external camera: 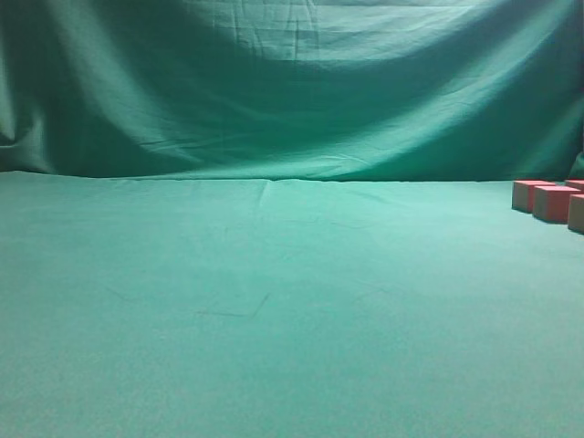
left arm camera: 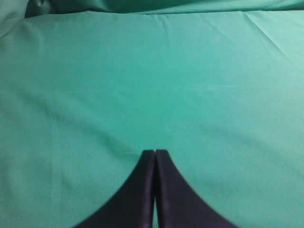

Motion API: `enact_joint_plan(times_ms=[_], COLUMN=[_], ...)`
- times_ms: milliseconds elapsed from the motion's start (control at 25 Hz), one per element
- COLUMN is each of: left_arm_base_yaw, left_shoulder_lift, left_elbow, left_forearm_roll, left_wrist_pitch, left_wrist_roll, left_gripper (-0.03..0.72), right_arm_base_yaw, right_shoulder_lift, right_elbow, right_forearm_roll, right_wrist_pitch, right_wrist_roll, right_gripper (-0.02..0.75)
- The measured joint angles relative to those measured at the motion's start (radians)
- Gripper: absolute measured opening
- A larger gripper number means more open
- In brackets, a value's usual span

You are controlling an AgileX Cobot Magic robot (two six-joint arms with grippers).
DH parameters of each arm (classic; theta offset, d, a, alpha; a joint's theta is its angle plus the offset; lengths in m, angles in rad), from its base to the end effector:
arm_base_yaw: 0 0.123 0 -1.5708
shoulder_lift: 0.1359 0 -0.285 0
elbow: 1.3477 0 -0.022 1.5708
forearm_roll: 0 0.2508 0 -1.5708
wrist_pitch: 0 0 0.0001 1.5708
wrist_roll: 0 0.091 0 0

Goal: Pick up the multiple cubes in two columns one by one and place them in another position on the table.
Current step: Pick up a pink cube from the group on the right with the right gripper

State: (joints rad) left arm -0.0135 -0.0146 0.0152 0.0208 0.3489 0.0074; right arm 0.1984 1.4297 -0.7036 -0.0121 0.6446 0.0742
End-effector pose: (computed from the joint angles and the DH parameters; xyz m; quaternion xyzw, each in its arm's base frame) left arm 0.0529 -0.0001 0.1774 0.0139 0.7934 0.0069 0.6086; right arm 0.2341 0.0464 0.1888 -0.0657 0.9875 0.0152 0.1424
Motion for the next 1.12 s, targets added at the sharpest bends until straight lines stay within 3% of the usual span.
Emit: enact_joint_plan(times_ms=[520,680,760,920,1120], left_arm_base_yaw=[0.000,0.000,0.000,0.000,0.000], left_shoulder_lift=[0.000,0.000,0.000,0.000,0.000], left_elbow=[0.000,0.000,0.000,0.000,0.000], left_forearm_roll=[0.000,0.000,0.000,0.000,0.000], left_wrist_pitch=[0.000,0.000,0.000,0.000,0.000], left_wrist_roll=[0.000,0.000,0.000,0.000,0.000], left_gripper=[0.000,0.000,0.000,0.000,0.000], right_arm_base_yaw=[0.000,0.000,0.000,0.000,0.018], right_shoulder_lift=[0.144,0.159,0.163,0.167,0.170], right_elbow=[-0.002,-0.003,-0.013,-0.086,-0.275], right_forearm_roll=[-0.004,-0.038,-0.047,-0.028,0.085], right_wrist_pitch=[-0.123,-0.125,-0.111,0.023,0.280], right_wrist_roll=[0.004,0.004,0.009,0.015,-0.038], right_gripper=[0.486,0.289,0.262,0.262,0.262])
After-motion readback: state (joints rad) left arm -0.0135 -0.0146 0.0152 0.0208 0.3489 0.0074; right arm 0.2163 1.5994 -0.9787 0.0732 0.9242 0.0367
